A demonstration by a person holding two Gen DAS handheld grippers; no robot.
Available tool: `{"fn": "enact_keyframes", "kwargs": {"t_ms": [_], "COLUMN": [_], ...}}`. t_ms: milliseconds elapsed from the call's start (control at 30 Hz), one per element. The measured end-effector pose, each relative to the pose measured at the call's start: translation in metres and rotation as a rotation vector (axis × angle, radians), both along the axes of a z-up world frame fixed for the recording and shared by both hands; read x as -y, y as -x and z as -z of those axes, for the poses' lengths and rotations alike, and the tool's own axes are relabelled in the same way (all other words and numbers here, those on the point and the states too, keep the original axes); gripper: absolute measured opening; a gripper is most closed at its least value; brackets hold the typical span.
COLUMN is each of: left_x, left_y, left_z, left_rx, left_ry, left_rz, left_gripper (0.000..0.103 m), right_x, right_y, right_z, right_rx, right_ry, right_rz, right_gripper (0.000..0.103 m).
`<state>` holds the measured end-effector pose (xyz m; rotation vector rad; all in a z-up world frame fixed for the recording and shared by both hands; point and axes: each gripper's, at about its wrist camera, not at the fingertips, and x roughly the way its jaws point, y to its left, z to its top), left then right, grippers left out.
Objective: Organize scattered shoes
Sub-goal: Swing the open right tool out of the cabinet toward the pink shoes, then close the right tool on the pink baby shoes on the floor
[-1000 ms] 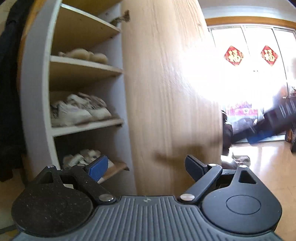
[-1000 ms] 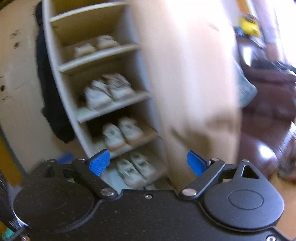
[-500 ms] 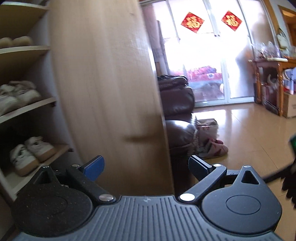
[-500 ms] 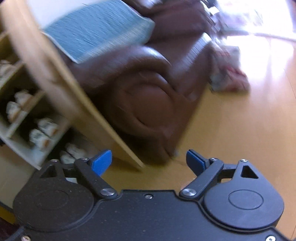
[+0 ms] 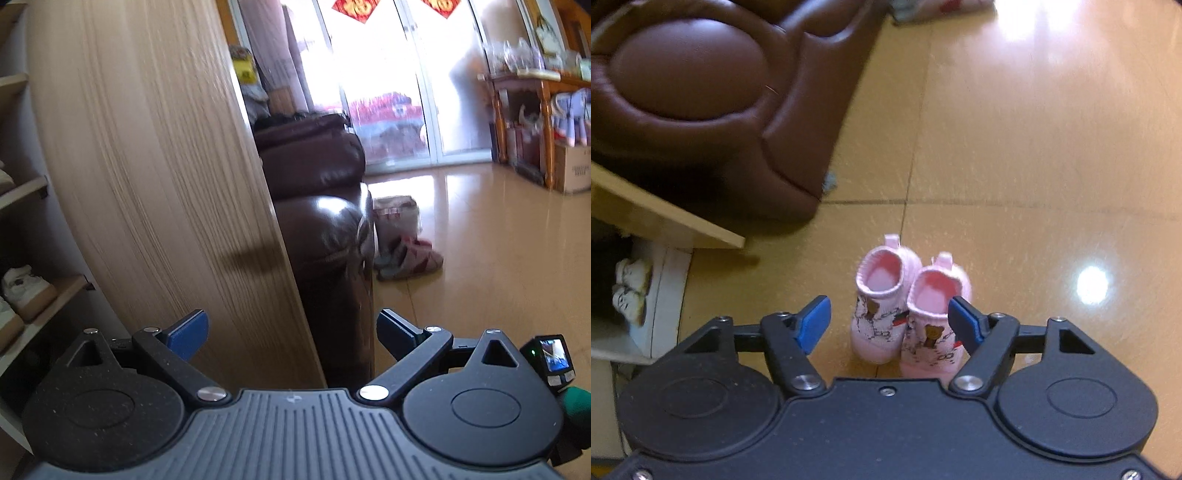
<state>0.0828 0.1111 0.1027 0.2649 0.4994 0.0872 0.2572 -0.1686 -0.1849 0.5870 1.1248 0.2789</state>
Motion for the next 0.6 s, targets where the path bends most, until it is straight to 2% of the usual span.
{"fn": "enact_keyframes", "kwargs": {"t_ms": [167,400,600], "left_x": [-0.007,-0.019,-0.027], "left_y": [-0.008,-0.016,-0.014], "left_z": [0.022,0.057,0.066], "left_rx": [-0.112,-0.278,-0.319], "left_ry": [-0.032,-0.057,-0.078], "left_rz": [-0.003,0.006,0.001], "left_gripper": [0.098,0.098,0.098], "right_x": [-0.018,-0.027,-0.027], "right_y": [-0.011,-0.027,-0.037], "right_z": [0.033,0.063,0.077], "right_rx": [-0.026,-0.065,-0.073], "right_ry": [0.004,0.015,0.013], "right_rz": [0.031,0.091,0.152], "right_gripper": [0.063,0.063,0.063]}}
